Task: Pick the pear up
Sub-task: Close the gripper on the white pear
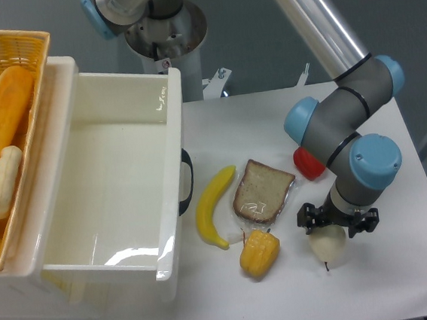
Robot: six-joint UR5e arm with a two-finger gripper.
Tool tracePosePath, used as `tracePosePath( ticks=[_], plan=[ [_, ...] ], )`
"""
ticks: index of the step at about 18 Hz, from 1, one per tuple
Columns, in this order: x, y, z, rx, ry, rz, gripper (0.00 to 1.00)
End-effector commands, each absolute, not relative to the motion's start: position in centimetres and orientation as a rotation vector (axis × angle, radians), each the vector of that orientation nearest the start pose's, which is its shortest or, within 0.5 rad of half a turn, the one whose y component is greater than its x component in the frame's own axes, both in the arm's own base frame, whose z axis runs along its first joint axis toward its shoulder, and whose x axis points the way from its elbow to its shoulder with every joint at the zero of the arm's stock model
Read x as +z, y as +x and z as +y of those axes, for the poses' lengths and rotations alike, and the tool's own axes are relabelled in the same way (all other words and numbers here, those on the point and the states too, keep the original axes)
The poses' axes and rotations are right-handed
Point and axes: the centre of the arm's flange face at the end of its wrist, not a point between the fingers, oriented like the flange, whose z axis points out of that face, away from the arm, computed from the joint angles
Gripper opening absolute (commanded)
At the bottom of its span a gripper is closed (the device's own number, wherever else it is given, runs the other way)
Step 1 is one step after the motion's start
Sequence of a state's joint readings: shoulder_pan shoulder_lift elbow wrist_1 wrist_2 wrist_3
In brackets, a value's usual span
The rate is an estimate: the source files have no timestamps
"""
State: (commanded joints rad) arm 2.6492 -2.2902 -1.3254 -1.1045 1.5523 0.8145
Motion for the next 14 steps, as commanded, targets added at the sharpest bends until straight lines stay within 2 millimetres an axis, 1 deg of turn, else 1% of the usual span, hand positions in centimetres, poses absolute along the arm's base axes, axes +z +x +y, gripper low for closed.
tracePosePath(
  ticks=[3, 5, 6, 7, 10, 11, 14],
  plan=[
    [20.5, -57.6, 46.5, -0.023, -3.103, -0.407, 0.56],
    [21.0, -57.6, 46.4, -0.015, -3.099, -0.409, 0.44],
    [21.4, -57.6, 46.4, -0.009, -3.096, -0.408, 0.36],
    [21.8, -57.7, 46.2, -0.005, -3.092, -0.412, 0.33],
    [23.4, -57.6, 45.6, 0.022, -3.082, -0.404, 0.33],
    [24.1, -57.9, 45.0, 0.034, -3.075, -0.419, 0.33],
    [26.2, -57.9, 44.5, 0.069, -3.059, -0.419, 0.33]
  ],
)
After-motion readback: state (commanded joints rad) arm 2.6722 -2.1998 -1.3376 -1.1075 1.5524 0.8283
